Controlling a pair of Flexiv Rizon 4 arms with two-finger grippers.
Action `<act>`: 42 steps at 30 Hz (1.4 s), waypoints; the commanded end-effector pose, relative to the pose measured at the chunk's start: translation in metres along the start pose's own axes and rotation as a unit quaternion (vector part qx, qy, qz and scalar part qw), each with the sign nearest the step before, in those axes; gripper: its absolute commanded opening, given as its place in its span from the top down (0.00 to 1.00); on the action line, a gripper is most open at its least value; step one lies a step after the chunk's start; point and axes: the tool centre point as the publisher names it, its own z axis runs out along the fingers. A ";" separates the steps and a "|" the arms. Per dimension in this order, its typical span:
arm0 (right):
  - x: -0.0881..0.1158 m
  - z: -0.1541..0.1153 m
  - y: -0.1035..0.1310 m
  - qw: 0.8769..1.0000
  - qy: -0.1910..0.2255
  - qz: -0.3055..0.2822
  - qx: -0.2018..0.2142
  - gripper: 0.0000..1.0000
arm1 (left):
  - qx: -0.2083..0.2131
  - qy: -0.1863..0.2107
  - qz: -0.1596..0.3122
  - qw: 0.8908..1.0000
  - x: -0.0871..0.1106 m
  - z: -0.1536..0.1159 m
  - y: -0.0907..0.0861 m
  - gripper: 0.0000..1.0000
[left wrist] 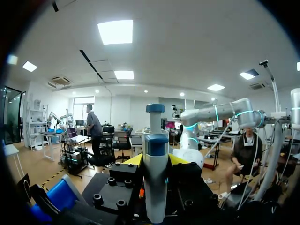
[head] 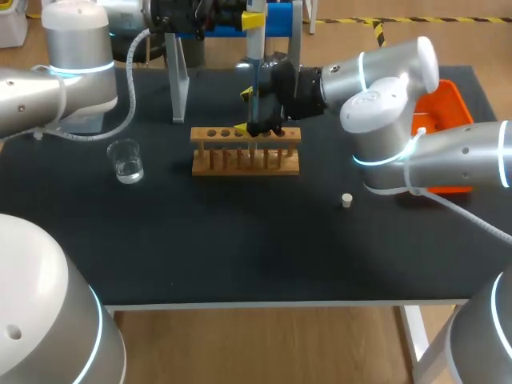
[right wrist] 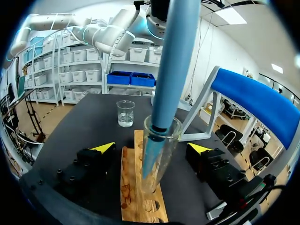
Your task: Invert the test tube, pick up the pipette, mount the tip to pipette, aspirate from beaker and dispense into the tube, eject the tip, return the pipette, and cap with the stopper.
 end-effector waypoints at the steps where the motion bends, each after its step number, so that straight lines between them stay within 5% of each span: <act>1: -0.001 0.003 0.000 1.000 0.000 0.002 0.001 0.00 | -0.001 0.001 -0.001 1.000 -0.001 0.000 -0.001 1.00; 42: 0.000 0.003 -0.001 1.000 -0.005 0.008 0.010 0.00 | -0.014 -0.007 0.012 1.000 0.005 0.003 -0.012 1.00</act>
